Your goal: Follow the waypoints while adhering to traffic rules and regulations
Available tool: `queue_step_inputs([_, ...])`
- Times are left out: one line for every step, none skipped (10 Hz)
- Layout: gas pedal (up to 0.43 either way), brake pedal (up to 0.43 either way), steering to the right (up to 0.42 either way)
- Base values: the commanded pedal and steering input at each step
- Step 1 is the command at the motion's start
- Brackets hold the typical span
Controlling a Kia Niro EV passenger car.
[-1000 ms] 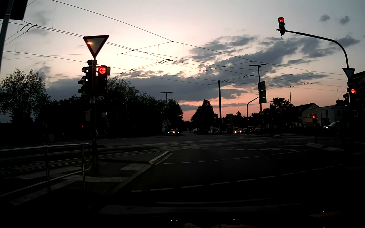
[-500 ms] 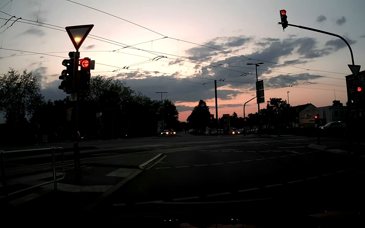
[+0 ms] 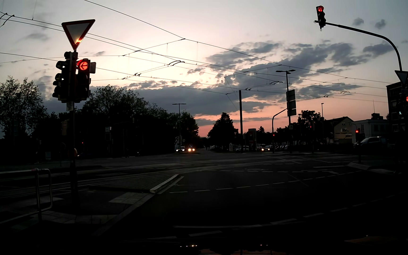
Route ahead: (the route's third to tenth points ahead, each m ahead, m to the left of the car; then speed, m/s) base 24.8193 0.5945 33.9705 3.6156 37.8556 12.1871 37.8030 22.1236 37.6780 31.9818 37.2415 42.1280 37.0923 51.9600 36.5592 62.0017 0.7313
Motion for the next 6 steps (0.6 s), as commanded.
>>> queue_step_inputs([0.000, 0.232, 0.030])
queue_step_inputs([0.000, 0.220, 0.032])
queue_step_inputs([0.000, 0.207, 0.033])
queue_step_inputs([0.000, 0.195, 0.032])
queue_step_inputs([0.000, 0.189, 0.033])
queue_step_inputs([0.000, 0.189, 0.033])
